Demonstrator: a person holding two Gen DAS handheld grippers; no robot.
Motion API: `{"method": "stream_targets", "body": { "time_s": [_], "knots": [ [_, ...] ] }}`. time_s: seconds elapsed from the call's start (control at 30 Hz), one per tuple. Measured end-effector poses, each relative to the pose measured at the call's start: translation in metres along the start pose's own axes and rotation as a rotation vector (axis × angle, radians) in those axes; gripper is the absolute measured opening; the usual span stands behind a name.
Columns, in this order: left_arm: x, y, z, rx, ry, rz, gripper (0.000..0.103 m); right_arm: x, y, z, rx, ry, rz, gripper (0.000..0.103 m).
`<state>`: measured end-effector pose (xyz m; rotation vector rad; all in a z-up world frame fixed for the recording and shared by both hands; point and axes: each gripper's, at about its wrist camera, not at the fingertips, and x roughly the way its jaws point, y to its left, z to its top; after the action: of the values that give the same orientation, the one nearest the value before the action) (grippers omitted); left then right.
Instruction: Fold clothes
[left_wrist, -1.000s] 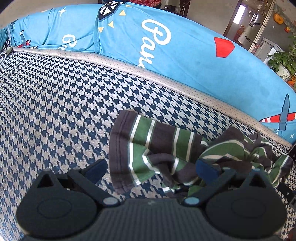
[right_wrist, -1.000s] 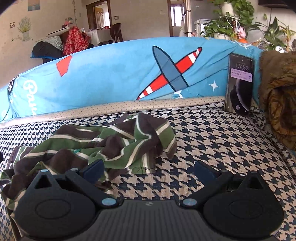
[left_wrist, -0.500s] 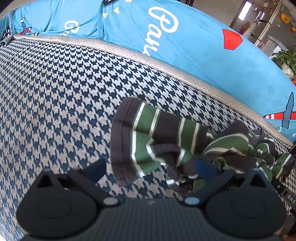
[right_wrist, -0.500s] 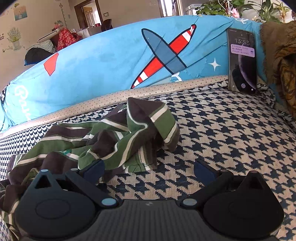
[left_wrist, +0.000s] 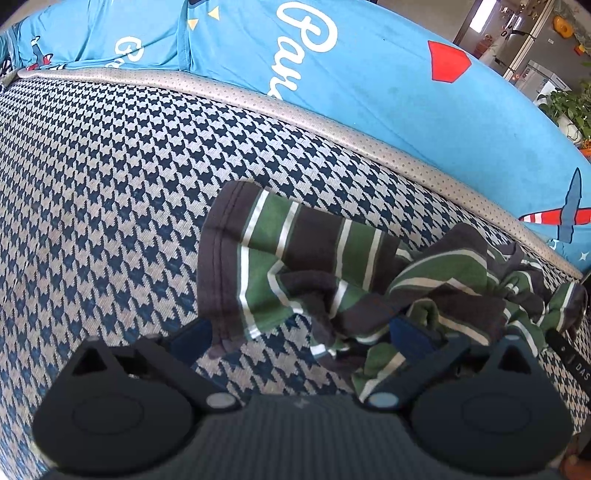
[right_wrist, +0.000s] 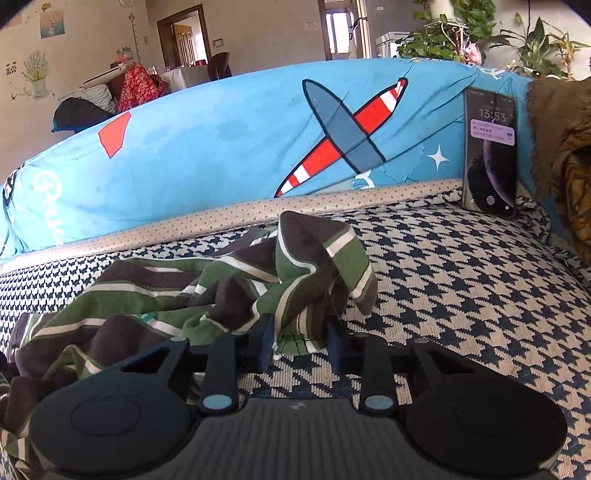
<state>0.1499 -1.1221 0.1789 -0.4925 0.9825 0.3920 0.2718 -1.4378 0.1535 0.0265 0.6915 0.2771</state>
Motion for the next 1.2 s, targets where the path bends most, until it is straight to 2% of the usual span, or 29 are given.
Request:
{"method": "stream_targets", "body": {
  "time_s": [0.17, 0.23, 0.4, 0.5, 0.53, 0.67, 0.77, 0.93, 1.13, 1.2],
  "knots": [
    [0.004, -0.007, -0.002, 0.012, 0.007, 0.005, 0.103, -0.014, -0.013, 0.010, 0.033, -0.067, -0.065, 0.024],
    [0.005, -0.010, -0.003, 0.015, 0.007, 0.007, 0.103, -0.019, -0.024, 0.014, 0.063, -0.088, -0.121, 0.021],
    [0.008, -0.017, -0.006, 0.023, 0.012, 0.013, 0.103, -0.025, -0.058, 0.022, 0.145, -0.095, -0.267, 0.020],
    [0.010, -0.021, -0.009, 0.026, 0.015, 0.014, 0.103, -0.027, -0.068, 0.021, 0.188, -0.076, -0.213, 0.020],
    [0.010, -0.022, -0.009, 0.026, 0.015, 0.014, 0.103, -0.027, -0.069, 0.020, 0.202, -0.064, -0.180, 0.024],
    [0.011, -0.028, -0.009, 0.026, 0.014, 0.017, 0.103, -0.025, -0.068, 0.016, 0.245, -0.041, -0.053, 0.066],
    [0.013, -0.031, -0.010, 0.027, 0.015, 0.019, 0.103, -0.022, -0.064, 0.014, 0.255, -0.031, -0.013, 0.083],
    [0.015, -0.037, -0.014, 0.029, 0.027, 0.020, 0.103, -0.007, -0.056, 0.005, 0.246, 0.039, 0.014, 0.087],
    [0.017, -0.041, -0.019, 0.032, 0.034, 0.023, 0.103, 0.002, -0.042, -0.001, 0.191, 0.051, -0.035, 0.087],
    [0.018, -0.042, -0.020, 0.032, 0.037, 0.023, 0.103, 0.003, -0.037, -0.002, 0.169, 0.046, -0.032, 0.078]
  ]
}}
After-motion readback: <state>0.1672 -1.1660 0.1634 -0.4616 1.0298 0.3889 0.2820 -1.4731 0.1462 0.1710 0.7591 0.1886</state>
